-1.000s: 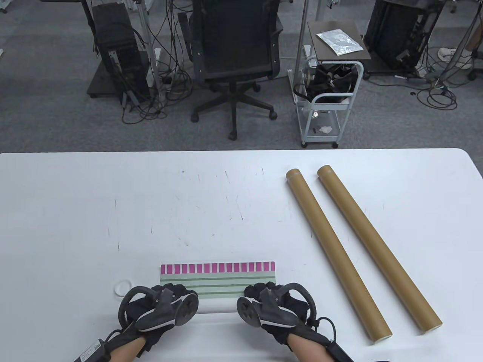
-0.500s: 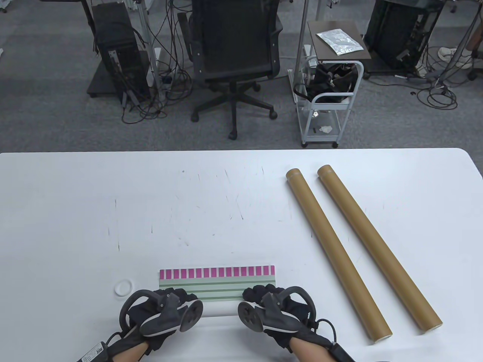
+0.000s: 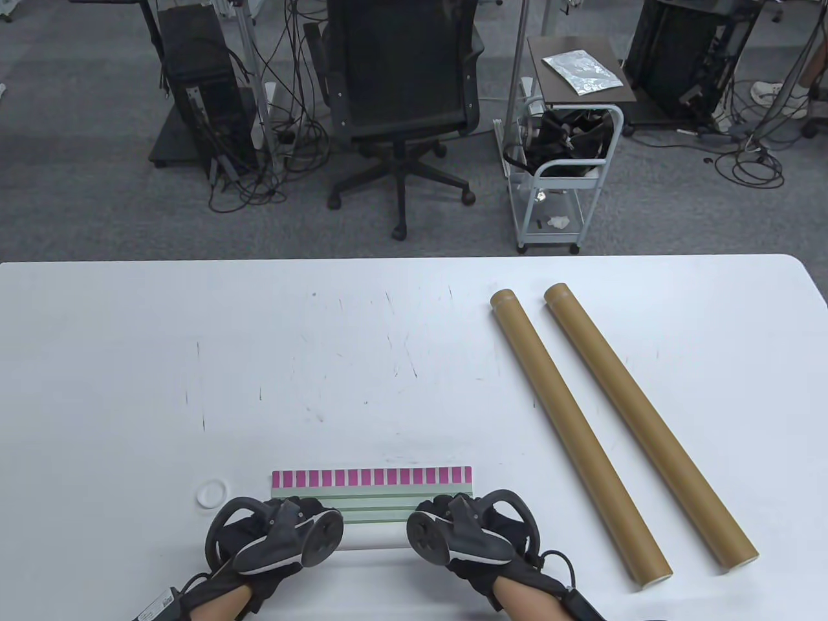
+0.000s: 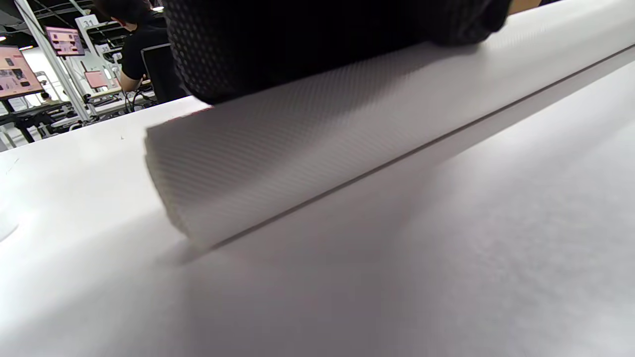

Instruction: Roll up mouse pads and store in mailing tubes

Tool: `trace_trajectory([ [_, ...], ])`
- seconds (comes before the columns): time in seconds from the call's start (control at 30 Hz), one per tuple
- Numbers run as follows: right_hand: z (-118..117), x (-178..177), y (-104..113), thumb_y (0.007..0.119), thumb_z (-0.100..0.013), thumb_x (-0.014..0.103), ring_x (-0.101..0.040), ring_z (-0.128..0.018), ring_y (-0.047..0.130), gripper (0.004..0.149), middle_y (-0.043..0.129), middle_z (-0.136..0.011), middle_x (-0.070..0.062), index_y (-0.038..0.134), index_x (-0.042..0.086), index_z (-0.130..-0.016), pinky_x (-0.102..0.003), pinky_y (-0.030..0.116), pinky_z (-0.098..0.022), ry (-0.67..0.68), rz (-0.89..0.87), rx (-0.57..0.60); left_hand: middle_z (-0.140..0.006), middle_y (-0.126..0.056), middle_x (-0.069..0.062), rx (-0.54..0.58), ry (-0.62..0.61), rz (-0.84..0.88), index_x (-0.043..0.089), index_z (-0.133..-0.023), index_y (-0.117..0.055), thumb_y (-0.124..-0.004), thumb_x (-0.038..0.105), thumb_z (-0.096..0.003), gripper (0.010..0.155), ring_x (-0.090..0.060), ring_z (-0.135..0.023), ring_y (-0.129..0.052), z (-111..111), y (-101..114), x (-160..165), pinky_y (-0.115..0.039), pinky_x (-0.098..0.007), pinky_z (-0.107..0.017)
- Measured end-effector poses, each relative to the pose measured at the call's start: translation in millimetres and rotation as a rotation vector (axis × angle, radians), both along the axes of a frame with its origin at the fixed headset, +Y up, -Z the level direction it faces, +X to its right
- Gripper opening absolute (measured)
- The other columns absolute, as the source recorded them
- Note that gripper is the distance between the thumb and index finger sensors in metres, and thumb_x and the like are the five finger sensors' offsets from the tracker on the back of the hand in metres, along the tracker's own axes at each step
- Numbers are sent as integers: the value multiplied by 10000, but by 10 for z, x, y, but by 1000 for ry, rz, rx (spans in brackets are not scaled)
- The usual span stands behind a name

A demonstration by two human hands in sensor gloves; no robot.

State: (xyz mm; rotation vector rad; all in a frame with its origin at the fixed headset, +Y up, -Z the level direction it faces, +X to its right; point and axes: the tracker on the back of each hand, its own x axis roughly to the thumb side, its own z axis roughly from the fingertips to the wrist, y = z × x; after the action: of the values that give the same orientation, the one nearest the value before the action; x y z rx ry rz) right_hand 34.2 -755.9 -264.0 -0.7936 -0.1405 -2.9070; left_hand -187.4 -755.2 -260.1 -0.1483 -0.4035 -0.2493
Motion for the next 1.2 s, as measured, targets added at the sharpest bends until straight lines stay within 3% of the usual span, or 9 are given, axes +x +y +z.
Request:
trace_trajectory([
  [0.23,9,24,16,710,-451,381,-265,-726,888,512,845,-890,-38,741,225,-938,-434,769,-567,-1,5,52,-871,-874,153,-21,11,-2,441,-878,-717,-645,434,-419,465,-105,-790,-948,-32,-30,-3,-838,-290,-620],
  [0.37,-60,25,-28,648,-470,339,-278,-738,883,498,844,-901,-49,744,220,-945,-443,763,-573,-23,-11,20,-880,-865,157,108,-17,-26,452,-875,-715,-653,486,-408,472,-94,-802,-937,13,-5,-10,-829,-282,-634],
  [0.63,-61,49,-28,634,-475,355,-271,-748,879,506,841,-908,-42,736,221,-952,-440,758,-582,-30,-26,25,-872,-873,140,-10,16,29,431,-883,-723,-673,490,-396,493,-102,-788,-940,-60,-20,-37,-829,-287,-634],
  [0.7,-47,55,-18,644,-475,350,-284,-727,889,501,854,-892,-57,754,208,-942,-447,764,-567,-36,-52,-55,-861,-880,138,-66,4,38,429,-876,-730,-673,489,-394,489,-103,-777,-944,-63,-6,-48,-832,-286,-628],
  [0.87,-29,33,-24,632,-478,345,-288,-736,885,503,851,-898,-61,749,205,-947,-448,762,-571,-18,-20,-9,-868,-879,143,-58,3,8,434,-878,-730,-660,480,-399,487,-102,-785,-945,-69,1,-16,-835,-287,-628],
  [0.93,9,28,21,674,-463,371,-275,-737,881,503,847,-897,-45,750,223,-938,-442,760,-577,-9,-14,88,-881,-868,153,-49,5,-3,445,-888,-716,-622,472,-412,486,-93,-796,-939,-85,-23,-32,-833,-283,-634],
  [1.07,31,-30,18,715,-435,366,-251,-695,904,502,867,-856,-35,764,223,-914,-426,779,-559,10,48,121,-888,-862,153,-90,30,45,450,-889,-717,-614,470,-418,483,-107,-804,-927,-128,-35,-67,-820,-298,-645],
  [1.2,5,-75,-8,674,-442,322,-258,-690,916,490,879,-850,-46,778,217,-909,-431,788,-547,8,83,121,-845,-903,165,10,11,-13,460,-863,-745,-640,542,-384,498,-87,-763,-960,-116,18,-97,-841,-282,-622],
])
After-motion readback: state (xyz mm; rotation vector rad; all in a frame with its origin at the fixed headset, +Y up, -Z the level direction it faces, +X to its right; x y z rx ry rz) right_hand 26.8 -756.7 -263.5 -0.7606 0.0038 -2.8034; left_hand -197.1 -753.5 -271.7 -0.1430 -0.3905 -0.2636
